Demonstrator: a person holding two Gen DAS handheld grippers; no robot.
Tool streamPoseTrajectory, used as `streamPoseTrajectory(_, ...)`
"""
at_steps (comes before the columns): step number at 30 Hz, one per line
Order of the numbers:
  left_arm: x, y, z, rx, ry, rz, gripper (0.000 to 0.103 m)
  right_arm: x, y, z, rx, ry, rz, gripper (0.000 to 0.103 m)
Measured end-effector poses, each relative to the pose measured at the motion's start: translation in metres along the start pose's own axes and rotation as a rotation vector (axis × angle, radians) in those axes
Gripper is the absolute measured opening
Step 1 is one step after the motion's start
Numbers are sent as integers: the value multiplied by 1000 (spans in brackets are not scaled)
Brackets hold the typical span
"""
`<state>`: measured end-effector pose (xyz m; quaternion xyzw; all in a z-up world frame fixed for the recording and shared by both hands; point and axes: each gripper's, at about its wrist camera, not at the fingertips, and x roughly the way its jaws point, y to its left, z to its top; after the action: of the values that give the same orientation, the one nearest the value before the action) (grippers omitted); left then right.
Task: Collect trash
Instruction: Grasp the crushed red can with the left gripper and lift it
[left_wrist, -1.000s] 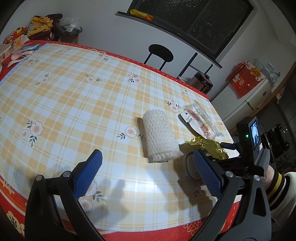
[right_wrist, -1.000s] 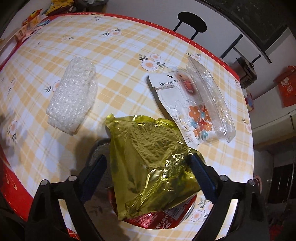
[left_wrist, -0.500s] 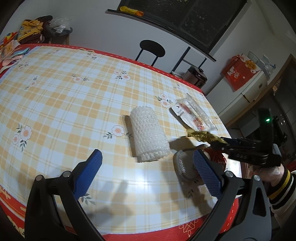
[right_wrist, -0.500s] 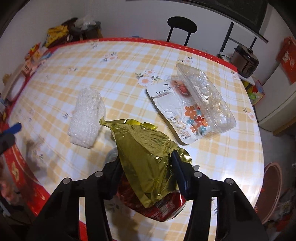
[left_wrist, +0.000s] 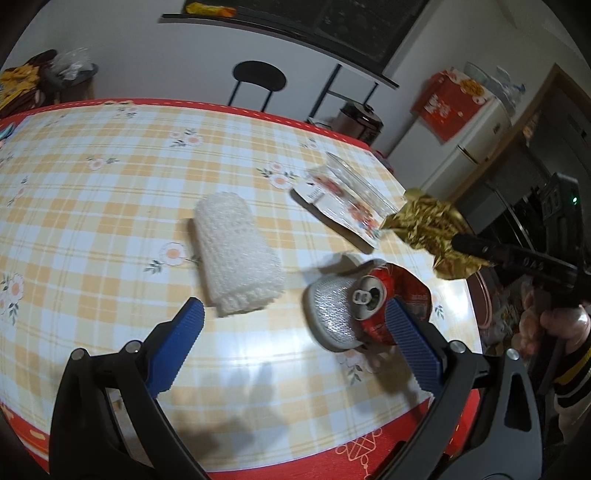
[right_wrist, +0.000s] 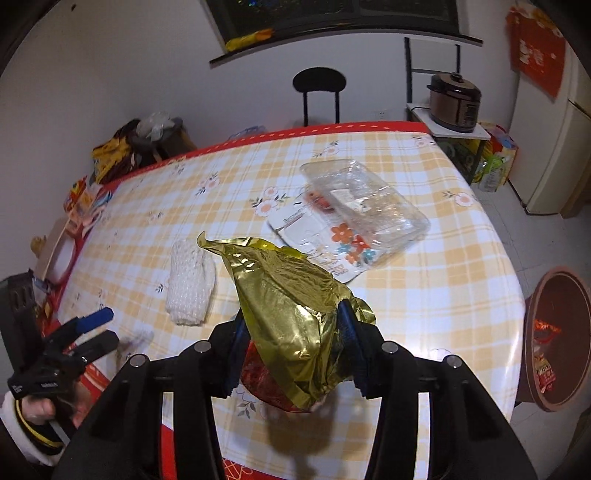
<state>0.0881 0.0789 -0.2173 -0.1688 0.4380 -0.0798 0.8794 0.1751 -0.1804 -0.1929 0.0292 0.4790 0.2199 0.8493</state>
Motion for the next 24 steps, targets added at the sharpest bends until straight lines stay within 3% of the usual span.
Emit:
streamPoseTrajectory(6, 24, -30, 0, 79, 36, -50, 95, -15, -28, -10, 65, -29, -8, 46)
streamPoseTrajectory(10, 50, -58, 0, 152, 80, -80, 79, -26, -43, -20, 97, -41, -13, 46)
streamPoseTrajectory(16, 88, -79, 0, 201, 123, -58, 60, -40, -65, -37, 151, -52, -33, 46)
streamPoseTrajectory(24, 120, -92, -1, 229, 154, -7, 59, -54, -88, -55, 202, -64, -57, 46)
